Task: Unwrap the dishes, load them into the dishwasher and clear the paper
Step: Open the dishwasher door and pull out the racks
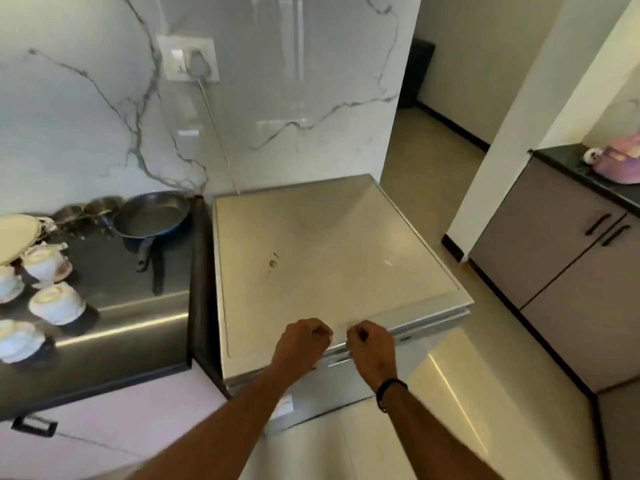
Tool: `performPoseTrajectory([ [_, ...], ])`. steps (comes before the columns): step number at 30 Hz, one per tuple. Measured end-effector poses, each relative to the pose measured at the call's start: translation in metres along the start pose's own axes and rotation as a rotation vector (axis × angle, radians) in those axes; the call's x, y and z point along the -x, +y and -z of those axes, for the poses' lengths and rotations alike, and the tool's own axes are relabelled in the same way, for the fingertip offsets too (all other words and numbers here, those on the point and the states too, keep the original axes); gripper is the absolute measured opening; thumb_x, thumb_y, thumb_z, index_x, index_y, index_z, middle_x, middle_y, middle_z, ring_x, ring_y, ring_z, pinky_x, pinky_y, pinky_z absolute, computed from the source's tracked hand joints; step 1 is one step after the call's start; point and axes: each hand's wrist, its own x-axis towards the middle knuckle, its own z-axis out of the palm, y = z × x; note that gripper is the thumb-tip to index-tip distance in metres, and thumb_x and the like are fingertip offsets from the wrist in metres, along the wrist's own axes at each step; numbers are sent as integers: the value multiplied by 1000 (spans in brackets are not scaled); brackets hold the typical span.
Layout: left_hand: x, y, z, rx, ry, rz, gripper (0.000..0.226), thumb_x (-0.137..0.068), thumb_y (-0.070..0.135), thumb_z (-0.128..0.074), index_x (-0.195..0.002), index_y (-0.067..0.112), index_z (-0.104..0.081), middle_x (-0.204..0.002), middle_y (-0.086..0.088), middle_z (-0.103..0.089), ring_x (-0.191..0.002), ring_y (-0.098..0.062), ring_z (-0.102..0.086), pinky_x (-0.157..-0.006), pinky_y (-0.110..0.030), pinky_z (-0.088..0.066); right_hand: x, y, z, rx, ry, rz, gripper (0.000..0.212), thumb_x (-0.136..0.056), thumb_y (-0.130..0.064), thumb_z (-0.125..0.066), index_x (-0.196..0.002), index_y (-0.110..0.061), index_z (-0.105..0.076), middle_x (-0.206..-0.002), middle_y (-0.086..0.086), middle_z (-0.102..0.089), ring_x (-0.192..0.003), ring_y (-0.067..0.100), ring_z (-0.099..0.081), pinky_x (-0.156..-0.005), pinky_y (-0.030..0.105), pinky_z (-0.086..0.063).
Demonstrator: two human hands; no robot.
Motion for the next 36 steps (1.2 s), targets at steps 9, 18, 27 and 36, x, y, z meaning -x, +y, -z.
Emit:
performPoseTrajectory([
  [9, 15, -10, -68, -503, 239, -267, 37, -79, 0, -77, -113, 14, -75, -112, -2, -68, -98, -28, -60, -81, -41, -56, -3, 73, -25, -656, 2, -509, 13, -92, -22, -72, -100, -16, -65, -87, 4, -71, -80, 22, -70, -86, 45, -60],
  [18, 33, -13, -97, -681, 250, -269, 69, -68, 0, -86, -133, -1, -61, -131, -17, -63, -117, -38, -62, -96, -50, -56, -13, 83, -33, -1221, -163, -659, 43, -95, -11, -67, -136, -8, -54, -121, 23, -69, -109, 35, -69, -93, 42, -57],
  [27, 37, -5, -88, -673, 143, -242, 79, -67, 2, -86, -139, 0, -55, -138, -18, -59, -126, -37, -57, -101, -49, -53, -7, 85, -34, -1237, -203, -637, 49, -96, -17, -67, -138, 3, -51, -125, 25, -66, -117, 36, -66, -103, 50, -52],
  [36, 32, 3, -69, -681, 26, -248, 66, -82, 7, -71, -144, 3, -49, -140, -10, -55, -126, -27, -50, -106, -35, -48, 10, 88, -38, -1164, -65, -660, 48, -91, -23, -74, -129, -2, -56, -122, 26, -67, -108, 34, -69, -97, 46, -56],
])
